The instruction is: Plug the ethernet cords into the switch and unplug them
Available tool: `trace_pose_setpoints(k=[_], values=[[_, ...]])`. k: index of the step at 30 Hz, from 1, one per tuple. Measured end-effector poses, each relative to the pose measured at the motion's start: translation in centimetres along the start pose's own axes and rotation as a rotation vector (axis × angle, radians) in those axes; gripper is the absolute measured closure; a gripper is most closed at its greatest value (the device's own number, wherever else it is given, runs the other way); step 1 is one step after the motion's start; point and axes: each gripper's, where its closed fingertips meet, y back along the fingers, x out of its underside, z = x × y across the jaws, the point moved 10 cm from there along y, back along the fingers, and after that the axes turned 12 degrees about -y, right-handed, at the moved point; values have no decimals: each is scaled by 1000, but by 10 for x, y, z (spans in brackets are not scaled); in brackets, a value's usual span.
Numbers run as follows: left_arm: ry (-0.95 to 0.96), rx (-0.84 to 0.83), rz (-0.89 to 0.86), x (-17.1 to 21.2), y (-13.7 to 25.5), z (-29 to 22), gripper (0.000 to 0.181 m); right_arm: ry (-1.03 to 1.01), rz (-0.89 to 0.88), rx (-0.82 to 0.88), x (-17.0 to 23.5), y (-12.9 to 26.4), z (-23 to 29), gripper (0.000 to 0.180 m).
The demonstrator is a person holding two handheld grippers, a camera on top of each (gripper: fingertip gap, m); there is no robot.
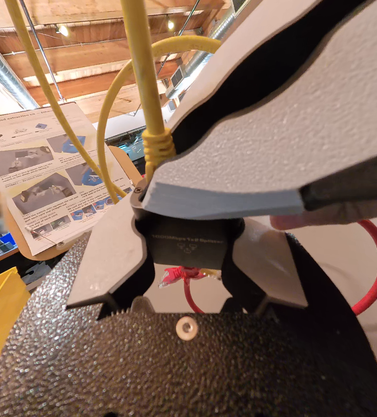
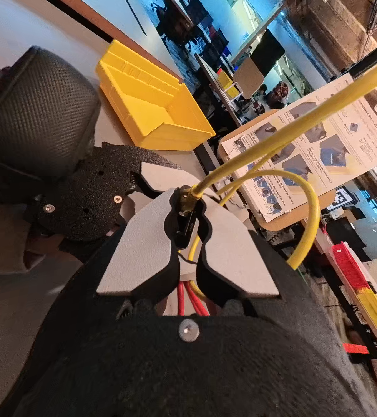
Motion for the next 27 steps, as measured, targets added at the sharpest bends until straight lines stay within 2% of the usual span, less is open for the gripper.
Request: trace_pose_setpoints(k=[7, 14, 15, 17, 21, 27], values=[[-68, -59, 26, 1, 2, 2, 105, -133, -47, -38, 3, -2, -2, 163], [22, -9, 6, 3, 1, 1, 107, 55, 21, 6, -2, -4, 3, 162], [17, -16, 4, 3, 2, 2, 108, 47, 11, 0, -3, -4, 3, 163], [-9, -36, 3, 2, 4, 2, 102, -114, -39, -61, 0, -3, -3, 163], [-24, -34, 4, 2, 4, 2, 102, -147, -40, -60, 1, -2, -4, 163], [45, 1, -7, 4, 3, 2, 105, 18, 30, -12, -5, -5, 4, 163]])
